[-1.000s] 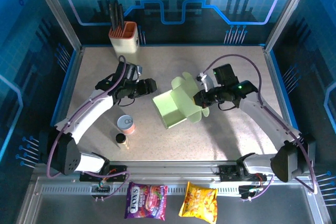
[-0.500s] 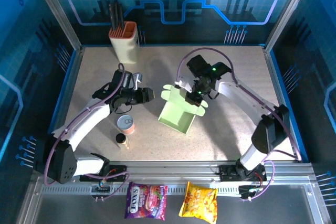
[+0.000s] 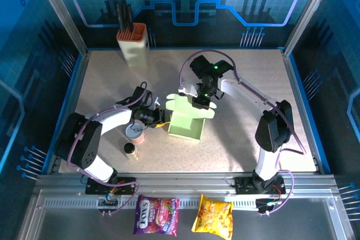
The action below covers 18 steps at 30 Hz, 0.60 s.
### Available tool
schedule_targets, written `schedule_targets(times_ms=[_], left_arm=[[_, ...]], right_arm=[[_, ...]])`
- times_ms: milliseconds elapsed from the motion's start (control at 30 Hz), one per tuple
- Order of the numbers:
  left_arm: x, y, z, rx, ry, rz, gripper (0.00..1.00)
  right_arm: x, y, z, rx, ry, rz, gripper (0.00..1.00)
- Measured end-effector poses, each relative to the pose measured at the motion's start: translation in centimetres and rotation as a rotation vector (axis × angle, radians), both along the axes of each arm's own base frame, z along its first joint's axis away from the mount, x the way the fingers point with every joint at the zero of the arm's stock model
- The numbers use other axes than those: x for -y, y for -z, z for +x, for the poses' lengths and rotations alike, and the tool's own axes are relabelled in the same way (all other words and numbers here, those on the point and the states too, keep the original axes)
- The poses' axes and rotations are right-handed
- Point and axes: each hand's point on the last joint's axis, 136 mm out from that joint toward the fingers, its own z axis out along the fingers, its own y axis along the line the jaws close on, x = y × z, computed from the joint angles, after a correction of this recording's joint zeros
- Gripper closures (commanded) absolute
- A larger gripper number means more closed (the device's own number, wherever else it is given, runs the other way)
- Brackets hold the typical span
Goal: Fold the paper box
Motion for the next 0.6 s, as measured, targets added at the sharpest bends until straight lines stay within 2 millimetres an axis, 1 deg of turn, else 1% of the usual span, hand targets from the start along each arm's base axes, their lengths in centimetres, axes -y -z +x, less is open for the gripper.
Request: schedule_targets(times_ms=[167,300,433,533,600], left_arm=[[0.5,0.1,0.7,0.014,0.002,-0.027,0.64],[0.7,0.0,1.1,0.028,-0.002,-0.039,0.62],[0.8,-0.2,1.5,0.047,-0.004,-0.047,0.59],[0.7,-0.5,1.9,0.064,-0.012,-0.053,0.59],[0.5,-0.5,2.1,0.07,-0.024,-0.057,0.62]], right_arm=[[0.2,0.1,-0.1,-0.005,-0.005,-0.003,0.96],[0.4,0.2,0.0,-0.011,0.0,-0.004,0.96],[0.1,0.4,-0.3,-0.025,-0.007,0.014,0.96],[0.0,0.6,-0.5,-0.04,-0.013,0.023,0.96],[0.1,0.7,-0.6,-0.048,-0.011,0.029,0.96]])
